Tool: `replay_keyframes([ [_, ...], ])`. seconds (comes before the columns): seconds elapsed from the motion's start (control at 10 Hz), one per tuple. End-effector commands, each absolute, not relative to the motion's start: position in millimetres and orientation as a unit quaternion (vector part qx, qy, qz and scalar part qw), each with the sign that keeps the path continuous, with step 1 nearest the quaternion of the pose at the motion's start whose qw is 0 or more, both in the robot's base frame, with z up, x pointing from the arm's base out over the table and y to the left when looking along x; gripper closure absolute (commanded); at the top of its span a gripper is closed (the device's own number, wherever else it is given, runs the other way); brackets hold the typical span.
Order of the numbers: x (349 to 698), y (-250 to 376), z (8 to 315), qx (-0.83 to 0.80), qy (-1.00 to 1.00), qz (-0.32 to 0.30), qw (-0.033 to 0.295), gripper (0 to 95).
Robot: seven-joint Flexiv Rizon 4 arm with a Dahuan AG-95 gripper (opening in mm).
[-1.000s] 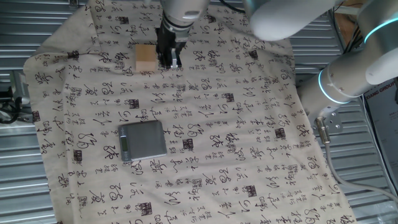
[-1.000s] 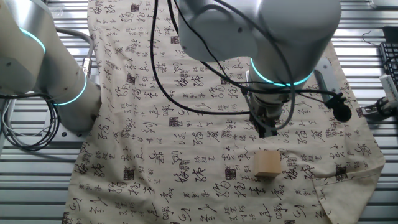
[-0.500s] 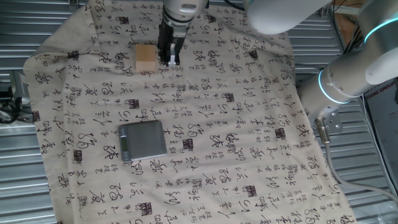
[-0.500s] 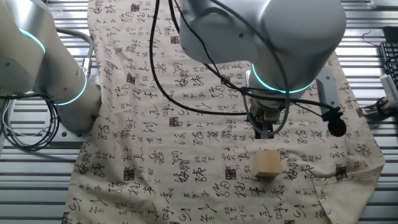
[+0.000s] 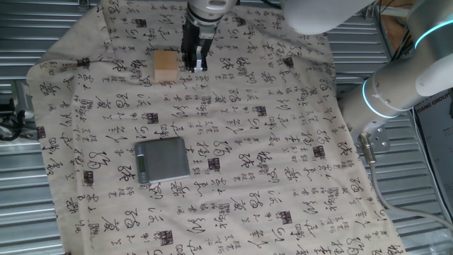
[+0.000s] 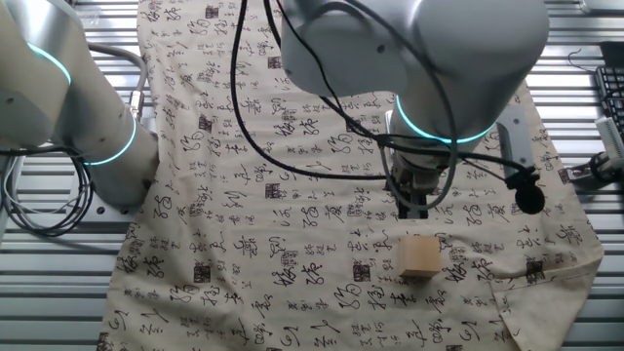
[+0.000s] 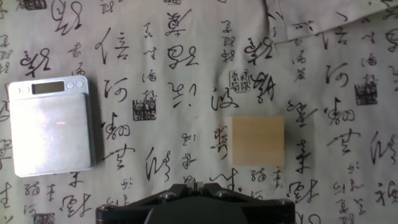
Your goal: Place the block on the scale
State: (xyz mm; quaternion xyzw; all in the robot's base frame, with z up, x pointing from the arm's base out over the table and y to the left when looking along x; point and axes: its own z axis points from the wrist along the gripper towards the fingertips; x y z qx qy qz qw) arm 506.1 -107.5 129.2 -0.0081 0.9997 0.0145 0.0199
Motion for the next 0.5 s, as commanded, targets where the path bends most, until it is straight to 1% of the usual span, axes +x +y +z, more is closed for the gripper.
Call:
replay_keyframes([
  [0.1,505.3,-107.7,129.3,-0.006,1.0,0.017,0.019,95.0],
  [0.4,505.3,-107.7,129.3,-0.012,1.0,0.02,0.015,95.0],
  [0.5,505.3,-107.7,129.3,-0.021,1.0,0.016,0.008,95.0],
])
